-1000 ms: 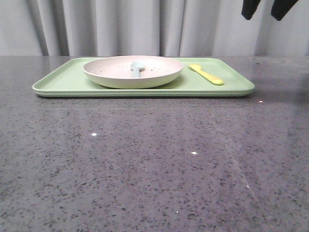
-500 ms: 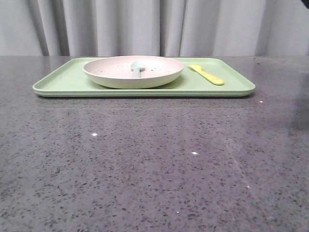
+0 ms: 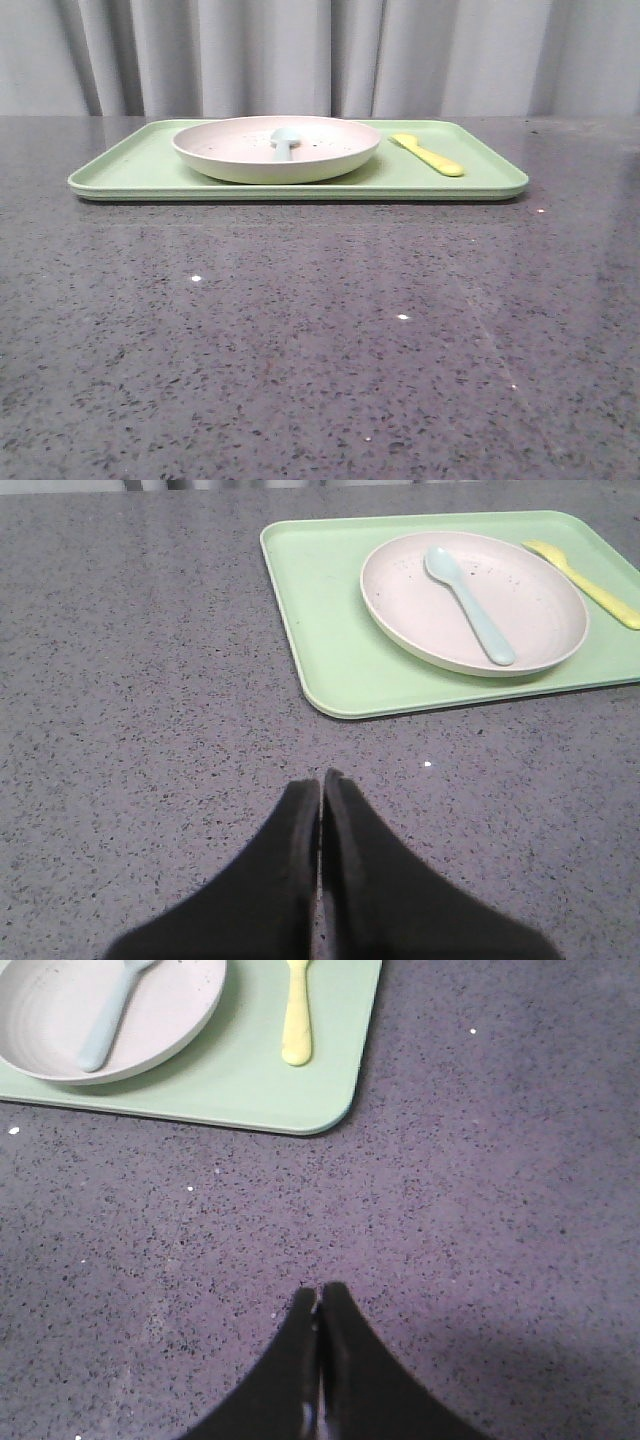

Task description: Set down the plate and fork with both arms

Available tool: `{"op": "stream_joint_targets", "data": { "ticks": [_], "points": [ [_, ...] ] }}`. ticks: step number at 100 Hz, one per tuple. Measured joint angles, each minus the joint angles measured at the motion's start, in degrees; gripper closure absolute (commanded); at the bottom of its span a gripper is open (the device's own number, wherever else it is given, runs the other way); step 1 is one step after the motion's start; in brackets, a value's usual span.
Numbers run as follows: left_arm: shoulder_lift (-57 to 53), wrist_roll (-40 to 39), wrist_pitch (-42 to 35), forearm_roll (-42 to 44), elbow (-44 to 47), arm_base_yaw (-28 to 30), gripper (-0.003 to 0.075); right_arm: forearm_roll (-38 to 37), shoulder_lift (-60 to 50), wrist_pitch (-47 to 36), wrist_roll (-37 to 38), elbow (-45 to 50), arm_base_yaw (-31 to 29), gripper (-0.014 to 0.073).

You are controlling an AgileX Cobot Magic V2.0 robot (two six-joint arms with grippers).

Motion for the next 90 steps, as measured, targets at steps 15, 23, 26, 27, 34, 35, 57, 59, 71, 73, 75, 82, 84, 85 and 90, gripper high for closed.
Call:
{"op": "stream_joint_targets", "data": {
  "ticks": [15, 23, 26, 27, 34, 35, 57, 59, 71, 73, 75, 82, 84, 85, 90],
  "points": [
    [0.00, 0.00, -0.20, 0.00, 0.21, 0.00, 0.0741, -0.89, -8.40, 0.00, 0.00, 3.66, 0.00, 0.0660],
    [-0.13, 0.00, -1.39, 0.00, 1.05, 0.00, 0.0741, -1.86, -12.55, 0.00, 0.00, 5.63, 0.00, 0.0660],
    [-0.40, 0.00, -1.74, 0.00, 1.48, 0.00, 0.0741, -2.35, -14.40, 0.00, 0.00, 6.26, 0.00, 0.0660],
    [-0.41, 0.00, -1.87, 0.00, 1.68, 0.00, 0.0741, -2.35, -14.76, 0.00, 0.00, 6.41, 0.00, 0.0660],
    [-1.37, 0.00, -2.55, -0.12, 2.79, 0.00, 0.0741, -2.86, -18.39, 0.00, 0.00, 7.83, 0.00, 0.0660],
    [-1.58, 0.00, -2.64, -0.12, 2.91, 0.00, 0.0741, -2.86, -19.09, 0.00, 0.00, 8.10, 0.00, 0.0660],
    [-6.74, 0.00, -4.93, -0.50, 6.72, 0.00, 0.0741, -2.97, -28.61, 0.27, 0.00, 12.10, 0.00, 0.0660],
    [-7.30, 0.00, -5.07, -0.59, 7.14, 0.00, 0.0741, -3.08, -29.31, 0.27, 0.00, 12.40, 0.00, 0.0660],
    [-10.57, -0.08, -5.30, -0.59, 8.57, 0.00, 0.0741, -3.18, -32.55, 0.84, 0.00, 13.43, 0.00, 0.0660],
    [-11.13, -0.08, -5.30, -0.59, 8.83, 0.00, 0.0741, -3.18, -32.93, 0.92, 0.00, 13.55, 0.00, 0.0660],
    [-11.65, -0.08, -5.30, -0.59, 8.98, 0.00, 0.0741, -3.18, -33.16, 1.07, 0.00, 13.66, 0.00, 0.0660],
    [-13.23, -0.08, -5.30, -0.59, 9.59, 0.00, 0.0741, -3.18, -33.88, 1.31, 0.00, 13.65, 0.00, 0.0660],
    [-13.59, -0.08, -5.30, -0.59, 9.72, 0.00, 0.0741, -3.18, -33.96, 1.43, 0.00, 13.65, 0.00, 0.0660],
    [-13.71, -0.08, -5.30, -0.59, 9.73, 0.00, 0.0741, -3.18, -33.90, 1.43, 0.00, 13.65, 0.00, 0.0660],
    [-14.31, -0.08, -5.30, -0.59, 9.96, 0.00, 0.0741, -3.18, -33.99, 1.58, 0.00, 13.65, 0.00, 0.0660]
  ]
}}
